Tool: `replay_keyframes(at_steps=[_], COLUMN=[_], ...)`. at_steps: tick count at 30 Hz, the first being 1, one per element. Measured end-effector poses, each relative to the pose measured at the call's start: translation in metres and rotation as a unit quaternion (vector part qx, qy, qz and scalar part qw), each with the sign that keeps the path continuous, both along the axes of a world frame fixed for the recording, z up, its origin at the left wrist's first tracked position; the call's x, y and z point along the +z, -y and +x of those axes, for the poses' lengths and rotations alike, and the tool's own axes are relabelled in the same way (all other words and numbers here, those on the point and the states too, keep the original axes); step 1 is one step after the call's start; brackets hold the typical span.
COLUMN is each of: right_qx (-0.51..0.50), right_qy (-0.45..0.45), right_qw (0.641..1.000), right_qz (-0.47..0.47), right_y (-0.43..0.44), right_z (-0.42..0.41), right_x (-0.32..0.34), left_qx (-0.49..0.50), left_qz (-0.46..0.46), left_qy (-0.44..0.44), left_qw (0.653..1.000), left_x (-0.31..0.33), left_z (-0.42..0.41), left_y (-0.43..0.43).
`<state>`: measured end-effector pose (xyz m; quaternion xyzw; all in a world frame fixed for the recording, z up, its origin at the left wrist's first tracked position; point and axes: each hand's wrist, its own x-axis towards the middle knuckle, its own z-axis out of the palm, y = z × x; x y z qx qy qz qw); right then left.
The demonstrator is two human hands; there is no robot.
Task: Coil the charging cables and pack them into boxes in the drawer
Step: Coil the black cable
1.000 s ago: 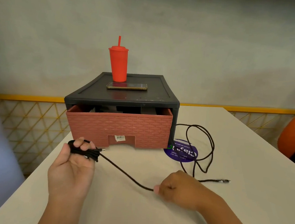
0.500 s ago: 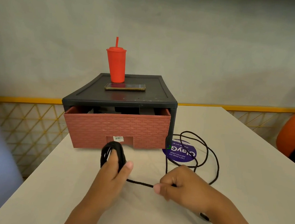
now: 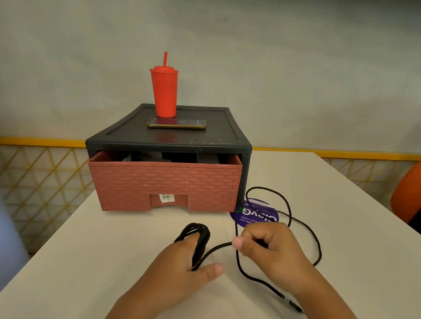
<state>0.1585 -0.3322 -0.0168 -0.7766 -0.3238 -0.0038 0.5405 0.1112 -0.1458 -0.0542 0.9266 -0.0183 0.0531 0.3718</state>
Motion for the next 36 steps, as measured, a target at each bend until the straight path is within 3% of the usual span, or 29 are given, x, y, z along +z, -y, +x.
replay_keyframes(at_steps=[4,7,13,19,21,23,24,27,31,36], right_qx=[-0.055,-0.105,-0.135,-0.131,-0.123,-0.107,-0.099,-0.076,-0.038,-0.036], right_qy=[0.033,0.038,0.075,0.096,0.072,0.065,0.073,0.086,0.093,0.074], right_qw=[0.997,0.992,0.988,0.987,0.99,0.992,0.992,0.992,0.988,0.981], right_qz=[0.035,0.055,0.033,0.013,0.004,-0.011,-0.023,-0.058,-0.116,-0.174], right_y=[0.001,0.004,0.002,-0.002,-0.005,-0.01,-0.013,-0.023,-0.033,-0.041], right_z=[0.004,0.011,0.02,0.02,0.018,0.016,0.015,0.011,0.004,0.0], right_x=[0.0,-0.002,-0.012,-0.016,-0.017,-0.02,-0.023,-0.03,-0.033,-0.034], left_qx=[-0.042,-0.094,-0.14,-0.155,-0.189,-0.275,-0.288,-0.183,-0.204,-0.179], left_qz=[-0.127,-0.267,-0.435,-0.597,-0.659,-0.718,-0.739,-0.786,-0.792,-0.781], left_qy=[-0.005,-0.041,-0.069,-0.067,-0.066,-0.071,-0.052,-0.045,-0.003,0.032], left_qw=[0.991,0.958,0.887,0.784,0.725,0.635,0.607,0.589,0.575,0.597], left_x=[0.005,0.011,0.018,0.015,0.011,0.007,0.007,-0.006,-0.012,-0.01], left_z=[-0.003,-0.007,-0.014,-0.013,-0.011,-0.005,-0.005,-0.012,-0.011,-0.004], left_y=[0.012,0.021,0.012,0.01,0.006,0.002,0.0,-0.014,-0.02,-0.027])
